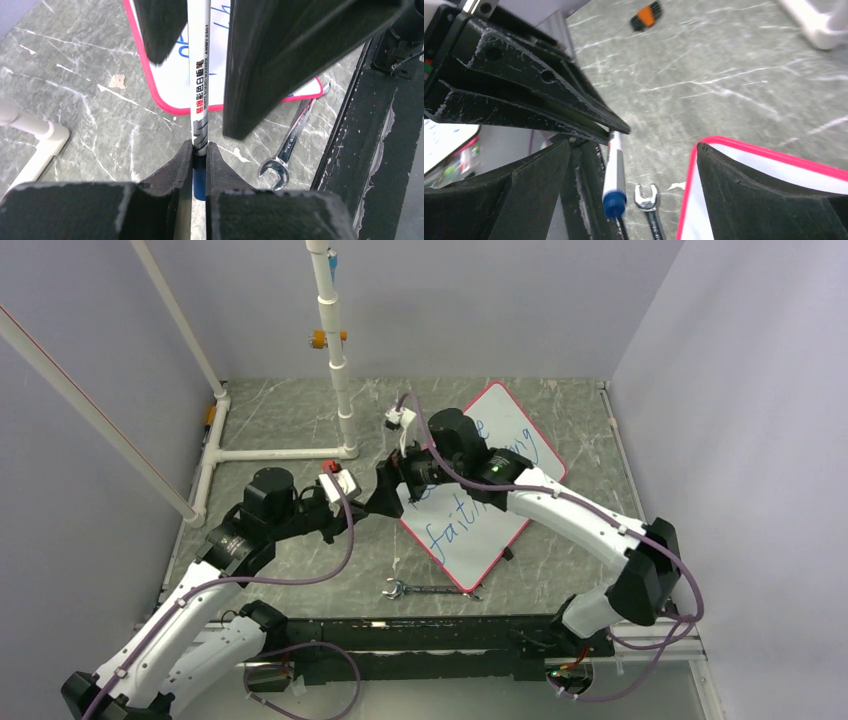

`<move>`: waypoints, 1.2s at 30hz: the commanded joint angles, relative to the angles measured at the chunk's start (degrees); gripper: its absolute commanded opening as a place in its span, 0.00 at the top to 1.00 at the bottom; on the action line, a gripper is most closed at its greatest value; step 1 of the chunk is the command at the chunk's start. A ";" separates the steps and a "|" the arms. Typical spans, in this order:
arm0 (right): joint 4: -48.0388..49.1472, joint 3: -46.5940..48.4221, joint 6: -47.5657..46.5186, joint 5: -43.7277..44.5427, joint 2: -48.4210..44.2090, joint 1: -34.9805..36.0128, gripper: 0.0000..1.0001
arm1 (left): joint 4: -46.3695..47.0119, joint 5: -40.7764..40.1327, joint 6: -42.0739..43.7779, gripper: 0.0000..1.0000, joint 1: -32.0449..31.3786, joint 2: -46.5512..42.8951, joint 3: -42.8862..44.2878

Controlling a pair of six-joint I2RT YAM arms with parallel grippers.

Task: Write a sentence on the whiteboard
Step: Place the whiteboard marker at the center of the board.

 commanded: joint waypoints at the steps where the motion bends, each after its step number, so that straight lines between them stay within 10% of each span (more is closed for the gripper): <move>1: -1.13 3.18 1.28 13.94 -6.15 -0.62 0.00 | 2.48 -3.55 -3.10 1.00 0.03 -1.18 2.40; 12: 1.42 -4.28 3.10 35.19 -20.49 -1.11 0.00 | -1.15 -25.65 -18.54 1.00 -0.02 -0.28 0.02; 36: -0.27 -9.59 4.05 40.33 -25.65 -1.42 0.00 | 3.17 -43.62 -39.26 1.00 1.83 18.75 -9.50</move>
